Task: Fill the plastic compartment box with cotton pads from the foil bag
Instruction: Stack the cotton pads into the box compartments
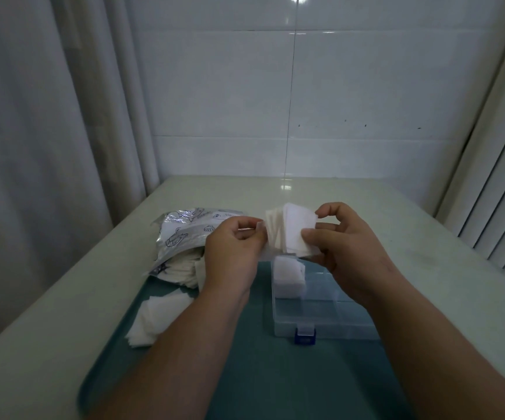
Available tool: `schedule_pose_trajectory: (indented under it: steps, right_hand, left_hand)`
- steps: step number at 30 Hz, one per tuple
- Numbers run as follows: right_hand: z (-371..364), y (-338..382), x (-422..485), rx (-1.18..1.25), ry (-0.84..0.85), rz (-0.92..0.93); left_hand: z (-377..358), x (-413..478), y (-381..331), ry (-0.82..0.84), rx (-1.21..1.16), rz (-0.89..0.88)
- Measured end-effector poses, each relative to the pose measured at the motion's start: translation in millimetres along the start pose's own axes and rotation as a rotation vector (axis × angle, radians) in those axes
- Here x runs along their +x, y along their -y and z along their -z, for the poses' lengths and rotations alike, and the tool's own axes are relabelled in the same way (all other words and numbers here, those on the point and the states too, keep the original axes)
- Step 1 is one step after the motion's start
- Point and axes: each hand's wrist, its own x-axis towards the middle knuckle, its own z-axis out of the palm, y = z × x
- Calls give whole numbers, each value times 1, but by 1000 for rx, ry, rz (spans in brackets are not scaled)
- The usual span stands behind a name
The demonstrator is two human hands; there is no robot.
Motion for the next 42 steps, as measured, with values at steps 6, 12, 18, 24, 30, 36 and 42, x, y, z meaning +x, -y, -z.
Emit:
schedule_pose_trajectory:
  steps: [6, 12, 18, 24, 30, 36, 42]
  right_hand:
    - [0, -5, 3, -147, -48, -29]
    - [3, -6, 4, -146, -69, -57]
    - [4, -8, 5, -162, -45, -64]
    - [6, -8, 6, -125, -72, -81]
    - [0, -11, 4, -180, -14, -79]
    - [2, -7, 3, -62, 3, -92]
    - [3, -7, 4, -36, -23, -110]
  left_hand:
    - [-2, -3, -4, 61, -106, 77]
    - [-3, -7, -9, 154, -214, 146]
    - [-3, -4, -5, 133, -125, 137]
    - [-4, -3, -3, 103, -145, 128]
    - [-3, -3, -2, 86, -44, 51]
    - [-3, -1, -1, 88, -171, 179]
    - [-4, -4, -5, 99, -176, 147]
